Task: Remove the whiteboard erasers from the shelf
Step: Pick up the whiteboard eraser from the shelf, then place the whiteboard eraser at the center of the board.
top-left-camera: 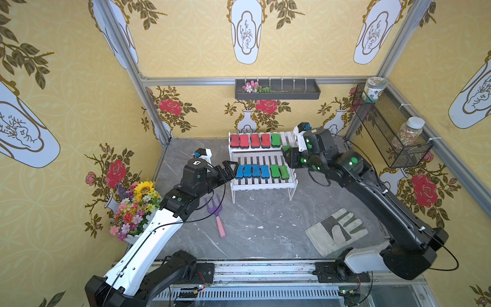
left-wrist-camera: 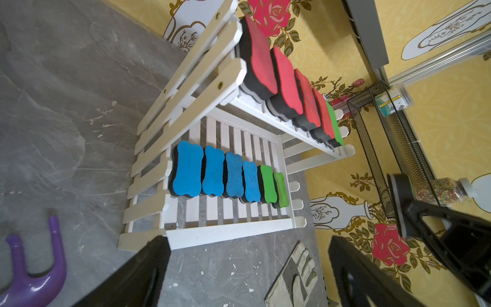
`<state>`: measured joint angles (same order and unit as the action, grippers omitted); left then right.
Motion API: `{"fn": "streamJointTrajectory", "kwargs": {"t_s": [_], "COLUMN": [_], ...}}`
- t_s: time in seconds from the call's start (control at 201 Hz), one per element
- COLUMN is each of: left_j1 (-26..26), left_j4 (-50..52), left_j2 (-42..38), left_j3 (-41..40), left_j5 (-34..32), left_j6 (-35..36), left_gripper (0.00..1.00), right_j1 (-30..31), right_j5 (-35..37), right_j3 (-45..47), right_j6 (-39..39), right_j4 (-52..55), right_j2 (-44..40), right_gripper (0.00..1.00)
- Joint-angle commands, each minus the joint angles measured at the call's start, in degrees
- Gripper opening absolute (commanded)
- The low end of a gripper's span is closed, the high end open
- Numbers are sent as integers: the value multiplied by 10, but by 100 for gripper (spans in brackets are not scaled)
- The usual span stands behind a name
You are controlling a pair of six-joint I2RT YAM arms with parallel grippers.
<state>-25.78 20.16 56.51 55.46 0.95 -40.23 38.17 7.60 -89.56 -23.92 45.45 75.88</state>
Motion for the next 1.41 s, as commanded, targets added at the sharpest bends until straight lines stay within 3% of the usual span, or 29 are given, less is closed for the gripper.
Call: {"fn": "streamJointTrajectory", "kwargs": {"t_s": [0.0, 0.264, 0.562, 0.876, 1.155, 1.304, 1.408], "left_j1": [1, 1, 0, 0, 0, 1, 1], "left_j4": [-7, -6, -6, 0, 5, 6, 7], "left_j2": [-9, -33, -55, -51, -43, -36, -33], "left_j3": [-22, -72, -118, -124, -108, -102, -97], "left_j5": [5, 1, 2, 1, -2, -2, 0], "left_j6": [-9, -27, -40, -36, -29, -27, -26], "left_gripper": [100, 100, 100, 99, 99, 100, 99], "right_j1": [40, 151, 175, 167, 162, 160, 159], "right_j5": [31, 107, 83, 115, 117, 115, 119], "right_j3": [83, 269, 466, 512, 524, 528, 526], "right_j6": [-31, -104, -215, -251, -264, -271, -272], "right_j4": [-46, -60, -194, -238, -244, -243, -239], "right_j2": [-56, -122, -76, -9, -3, -3, -16], "right_gripper": [39, 39, 39, 42, 47, 55, 67]}}
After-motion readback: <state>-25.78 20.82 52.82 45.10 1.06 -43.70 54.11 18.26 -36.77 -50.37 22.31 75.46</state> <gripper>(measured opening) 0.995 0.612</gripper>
